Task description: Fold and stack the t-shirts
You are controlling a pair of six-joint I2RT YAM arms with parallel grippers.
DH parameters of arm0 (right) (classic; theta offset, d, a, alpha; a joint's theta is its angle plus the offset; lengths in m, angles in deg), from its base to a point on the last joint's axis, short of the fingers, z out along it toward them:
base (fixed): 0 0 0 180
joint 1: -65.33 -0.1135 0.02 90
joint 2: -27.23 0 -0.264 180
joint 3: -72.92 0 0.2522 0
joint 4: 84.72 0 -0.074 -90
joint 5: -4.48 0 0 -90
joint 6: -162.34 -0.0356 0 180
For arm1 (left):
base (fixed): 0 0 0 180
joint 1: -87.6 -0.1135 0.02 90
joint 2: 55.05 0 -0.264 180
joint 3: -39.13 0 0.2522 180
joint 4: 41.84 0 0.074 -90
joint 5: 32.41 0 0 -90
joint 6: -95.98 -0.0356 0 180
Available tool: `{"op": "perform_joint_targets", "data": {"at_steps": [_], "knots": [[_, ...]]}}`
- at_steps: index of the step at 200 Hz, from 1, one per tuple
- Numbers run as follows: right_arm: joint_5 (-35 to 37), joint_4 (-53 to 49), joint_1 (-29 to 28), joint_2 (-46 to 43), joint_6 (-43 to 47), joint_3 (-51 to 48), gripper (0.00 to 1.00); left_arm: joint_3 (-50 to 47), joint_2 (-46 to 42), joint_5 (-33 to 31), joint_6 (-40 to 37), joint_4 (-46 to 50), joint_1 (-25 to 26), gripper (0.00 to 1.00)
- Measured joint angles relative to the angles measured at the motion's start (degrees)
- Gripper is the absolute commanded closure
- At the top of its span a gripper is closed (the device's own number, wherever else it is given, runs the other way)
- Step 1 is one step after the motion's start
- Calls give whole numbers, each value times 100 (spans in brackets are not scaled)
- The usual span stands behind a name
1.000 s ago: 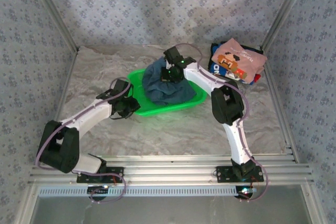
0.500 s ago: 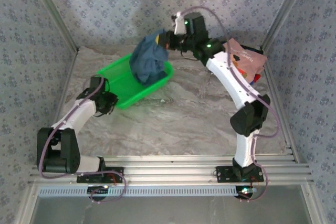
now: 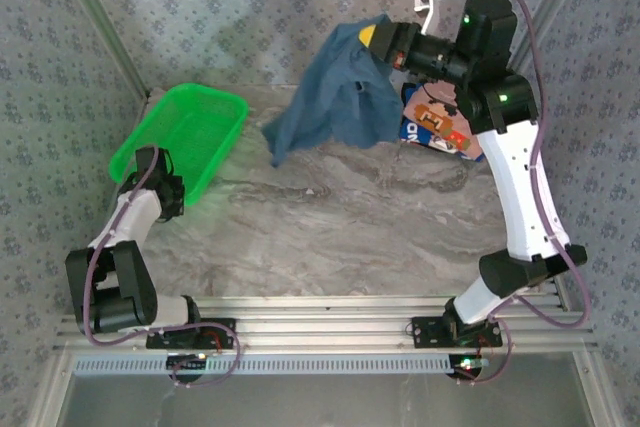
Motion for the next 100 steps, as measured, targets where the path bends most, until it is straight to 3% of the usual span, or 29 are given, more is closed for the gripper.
{"op": "perform_joint_targets", "data": {"at_steps": [40, 85, 92, 100], "knots": [[-621, -492, 4, 13, -76, -688, 100, 417, 205, -516, 247, 254, -15, 100], [-1040, -914, -280, 273, -59, -994, 100, 660, 540, -603, 378, 223, -33, 100], [-1032, -1067, -328, 339, 13, -994, 100, 660, 551, -603, 382, 216, -37, 91], [-975, -1272, -374, 417, 146, -994, 100, 660, 573, -603, 393, 188, -37, 72]]}}
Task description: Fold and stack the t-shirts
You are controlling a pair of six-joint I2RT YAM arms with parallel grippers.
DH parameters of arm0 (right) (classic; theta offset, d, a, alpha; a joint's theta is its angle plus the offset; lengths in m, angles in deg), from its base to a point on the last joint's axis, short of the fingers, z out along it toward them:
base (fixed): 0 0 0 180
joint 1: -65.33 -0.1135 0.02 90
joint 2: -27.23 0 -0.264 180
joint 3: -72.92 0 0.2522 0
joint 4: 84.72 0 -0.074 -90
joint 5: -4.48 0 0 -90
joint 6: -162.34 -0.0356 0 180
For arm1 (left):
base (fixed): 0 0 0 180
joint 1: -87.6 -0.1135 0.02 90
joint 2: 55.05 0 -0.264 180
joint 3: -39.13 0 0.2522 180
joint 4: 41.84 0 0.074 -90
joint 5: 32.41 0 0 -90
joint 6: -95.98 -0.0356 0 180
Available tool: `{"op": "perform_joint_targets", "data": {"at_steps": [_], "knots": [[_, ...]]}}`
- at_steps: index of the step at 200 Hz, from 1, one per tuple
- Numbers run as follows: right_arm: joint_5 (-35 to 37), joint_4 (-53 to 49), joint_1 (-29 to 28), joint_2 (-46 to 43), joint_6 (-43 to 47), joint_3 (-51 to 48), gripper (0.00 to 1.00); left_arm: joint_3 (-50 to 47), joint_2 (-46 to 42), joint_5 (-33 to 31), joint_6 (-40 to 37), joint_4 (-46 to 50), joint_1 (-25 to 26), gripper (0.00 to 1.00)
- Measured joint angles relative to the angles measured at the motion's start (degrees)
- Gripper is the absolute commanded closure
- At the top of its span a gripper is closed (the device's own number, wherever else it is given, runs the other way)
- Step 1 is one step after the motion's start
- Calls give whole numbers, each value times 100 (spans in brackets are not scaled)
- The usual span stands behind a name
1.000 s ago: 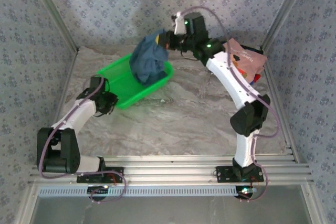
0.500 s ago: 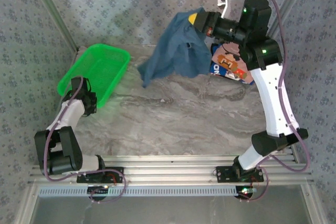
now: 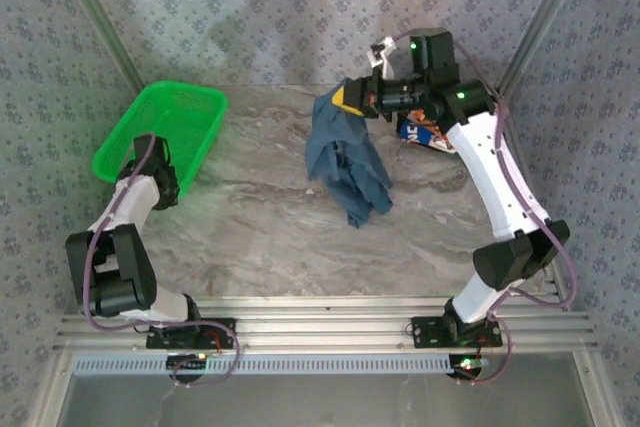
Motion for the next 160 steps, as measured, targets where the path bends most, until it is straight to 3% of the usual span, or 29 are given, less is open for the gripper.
{"op": "perform_joint_targets", "data": {"at_steps": [8, 20, 51, 102, 160], "knots": [[70, -205, -42, 96, 138, 0, 100, 0, 22, -2, 17, -55, 0, 55], [188, -487, -92, 269, 315, -2, 100, 0, 48, 9, 68, -146, 0, 37], [260, -660, -164, 691, 535, -380, 100, 42, 48, 114, 98, -323, 2, 2], [188, -179, 374, 962, 461, -1985, 98, 354, -203, 400, -144, -216, 275, 0], [101, 461, 1012, 1926, 304, -2238, 93, 658, -859, 955, -1272, -68, 1633, 1]]}}
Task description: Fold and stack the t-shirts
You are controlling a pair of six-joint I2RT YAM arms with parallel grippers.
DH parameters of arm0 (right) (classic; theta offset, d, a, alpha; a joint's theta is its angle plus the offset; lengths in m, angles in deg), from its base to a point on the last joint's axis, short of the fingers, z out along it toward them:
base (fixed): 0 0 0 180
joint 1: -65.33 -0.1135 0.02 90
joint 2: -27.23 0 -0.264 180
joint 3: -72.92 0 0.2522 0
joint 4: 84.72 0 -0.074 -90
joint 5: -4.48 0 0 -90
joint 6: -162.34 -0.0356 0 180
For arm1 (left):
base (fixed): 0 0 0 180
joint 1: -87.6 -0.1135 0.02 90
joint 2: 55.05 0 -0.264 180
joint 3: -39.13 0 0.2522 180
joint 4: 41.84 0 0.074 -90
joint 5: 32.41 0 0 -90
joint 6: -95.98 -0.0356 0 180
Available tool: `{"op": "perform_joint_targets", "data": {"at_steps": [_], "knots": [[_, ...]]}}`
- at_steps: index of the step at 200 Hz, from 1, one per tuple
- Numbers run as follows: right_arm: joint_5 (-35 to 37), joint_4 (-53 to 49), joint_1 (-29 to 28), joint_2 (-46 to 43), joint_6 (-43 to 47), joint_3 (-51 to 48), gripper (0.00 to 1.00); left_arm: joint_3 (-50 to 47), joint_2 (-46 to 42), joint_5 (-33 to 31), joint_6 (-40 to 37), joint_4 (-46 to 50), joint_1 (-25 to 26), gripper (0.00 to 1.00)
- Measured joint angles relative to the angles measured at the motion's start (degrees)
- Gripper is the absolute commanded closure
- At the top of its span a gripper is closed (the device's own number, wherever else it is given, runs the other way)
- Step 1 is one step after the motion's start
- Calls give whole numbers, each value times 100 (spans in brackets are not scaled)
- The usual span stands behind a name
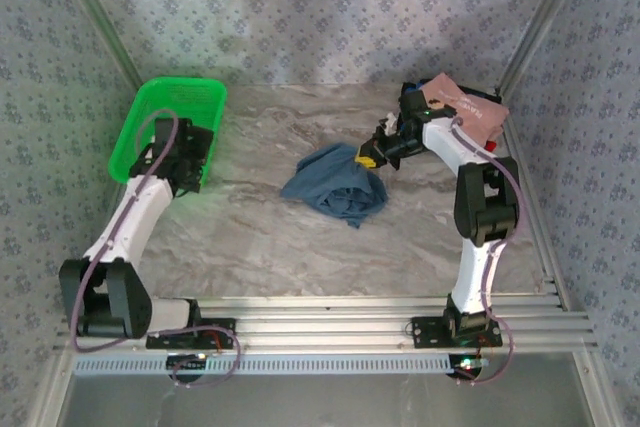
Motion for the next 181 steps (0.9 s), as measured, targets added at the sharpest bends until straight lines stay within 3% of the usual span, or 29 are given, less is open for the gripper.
{"op": "perform_joint_targets", "data": {"at_steps": [24, 38, 74, 83, 122, 181], "knots": [[-125, 138, 72, 378, -151, 205, 78, -295, -140, 494, -682, -201, 625, 2], [-199, 173, 74, 614, -214, 411, 60, -695, -269, 743, -1014, -262, 870, 2], [-302, 205, 146, 796, -155, 713, 30, -1189, -328, 918, -2131, -236, 1471, 4], [-308, 225, 195, 763, -127, 715, 18, -1187, -319, 922, -2444, -262, 1617, 4], [-249, 352, 509, -142, 278, 105, 14, -1187, 153, 901, -3414, -295, 2002, 13], [-212, 496, 640, -1993, 675, -1202, 13, -1222, 1141, 903, -4011, -901, 2046, 27]]}}
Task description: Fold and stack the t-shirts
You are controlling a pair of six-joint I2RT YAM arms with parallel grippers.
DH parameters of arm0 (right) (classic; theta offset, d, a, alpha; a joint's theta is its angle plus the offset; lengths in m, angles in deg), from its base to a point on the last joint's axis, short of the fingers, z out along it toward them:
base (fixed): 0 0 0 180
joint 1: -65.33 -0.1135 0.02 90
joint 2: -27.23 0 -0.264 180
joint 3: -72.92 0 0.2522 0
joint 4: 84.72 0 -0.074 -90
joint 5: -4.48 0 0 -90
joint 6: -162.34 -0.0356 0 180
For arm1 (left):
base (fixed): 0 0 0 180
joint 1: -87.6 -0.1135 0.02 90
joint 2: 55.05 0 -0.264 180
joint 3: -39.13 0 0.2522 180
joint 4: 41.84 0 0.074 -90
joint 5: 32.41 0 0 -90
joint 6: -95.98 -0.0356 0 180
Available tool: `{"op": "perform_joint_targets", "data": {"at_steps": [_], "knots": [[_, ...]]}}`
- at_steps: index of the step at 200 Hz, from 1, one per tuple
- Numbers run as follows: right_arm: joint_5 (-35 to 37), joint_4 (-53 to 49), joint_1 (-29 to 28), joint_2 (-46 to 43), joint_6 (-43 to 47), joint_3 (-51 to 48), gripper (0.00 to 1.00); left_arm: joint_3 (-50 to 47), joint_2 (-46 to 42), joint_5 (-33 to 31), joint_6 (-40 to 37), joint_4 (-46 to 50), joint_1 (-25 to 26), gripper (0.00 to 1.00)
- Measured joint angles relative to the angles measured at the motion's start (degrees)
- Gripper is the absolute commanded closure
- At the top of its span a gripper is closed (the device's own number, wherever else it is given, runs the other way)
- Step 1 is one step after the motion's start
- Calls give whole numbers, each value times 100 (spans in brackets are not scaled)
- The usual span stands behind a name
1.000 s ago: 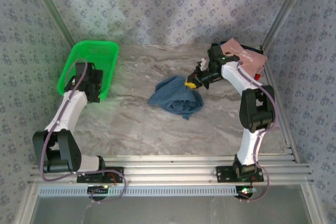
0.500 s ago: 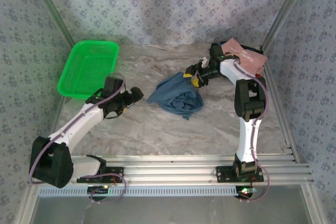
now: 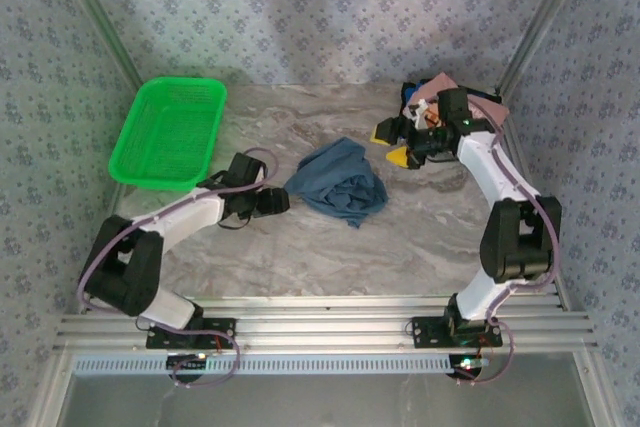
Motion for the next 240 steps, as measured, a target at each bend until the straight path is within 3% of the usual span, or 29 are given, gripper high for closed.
{"op": "perform_joint_targets", "data": {"at_steps": [37, 78, 191, 240], "knots": [[4, -20, 39, -258, 35, -557, 13, 299, 920, -79, -208, -153, -2, 30], [7, -59, 96, -551, 116, -767, 13, 872, 1379, -179, -317, -61, 15, 32], [9, -72, 157, -817, 155, -1528, 14, 1480, 1856, -168, -610, -498, -229, 38], [7, -37, 155, -817, 155, -1659, 14, 1534, 1862, 114, -645, -667, -251, 38]]}}
